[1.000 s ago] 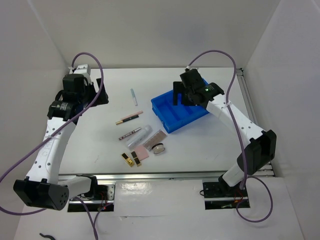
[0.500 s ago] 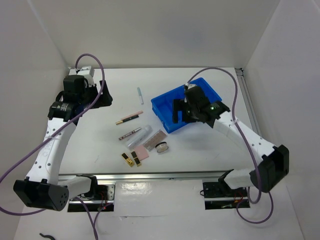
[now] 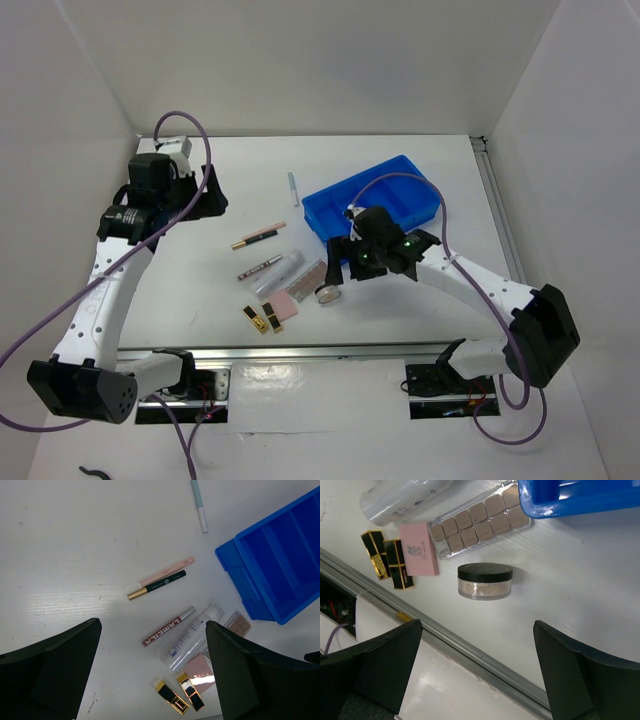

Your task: Organize the makeup

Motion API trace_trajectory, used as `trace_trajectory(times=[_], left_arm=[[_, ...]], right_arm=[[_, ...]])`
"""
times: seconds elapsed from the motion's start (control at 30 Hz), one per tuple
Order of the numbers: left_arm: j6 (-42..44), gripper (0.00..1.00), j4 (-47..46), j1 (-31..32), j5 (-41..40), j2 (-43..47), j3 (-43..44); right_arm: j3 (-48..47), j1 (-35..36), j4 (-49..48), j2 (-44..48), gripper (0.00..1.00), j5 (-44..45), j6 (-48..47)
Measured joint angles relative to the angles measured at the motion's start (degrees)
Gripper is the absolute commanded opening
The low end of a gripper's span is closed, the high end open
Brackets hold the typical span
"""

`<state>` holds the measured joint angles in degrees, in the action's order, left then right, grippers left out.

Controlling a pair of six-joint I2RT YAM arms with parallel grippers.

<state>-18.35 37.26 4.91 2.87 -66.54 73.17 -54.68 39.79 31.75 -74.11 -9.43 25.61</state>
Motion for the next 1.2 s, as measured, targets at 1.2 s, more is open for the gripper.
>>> trace_trajectory(times=[1.2], left_arm=[[0.0, 1.0, 0.0, 0.0, 0.0, 0.1, -1.9]], right_arm=[[-4.5, 7.4, -6.9, -20.9, 1.0, -0.5, -4.3]])
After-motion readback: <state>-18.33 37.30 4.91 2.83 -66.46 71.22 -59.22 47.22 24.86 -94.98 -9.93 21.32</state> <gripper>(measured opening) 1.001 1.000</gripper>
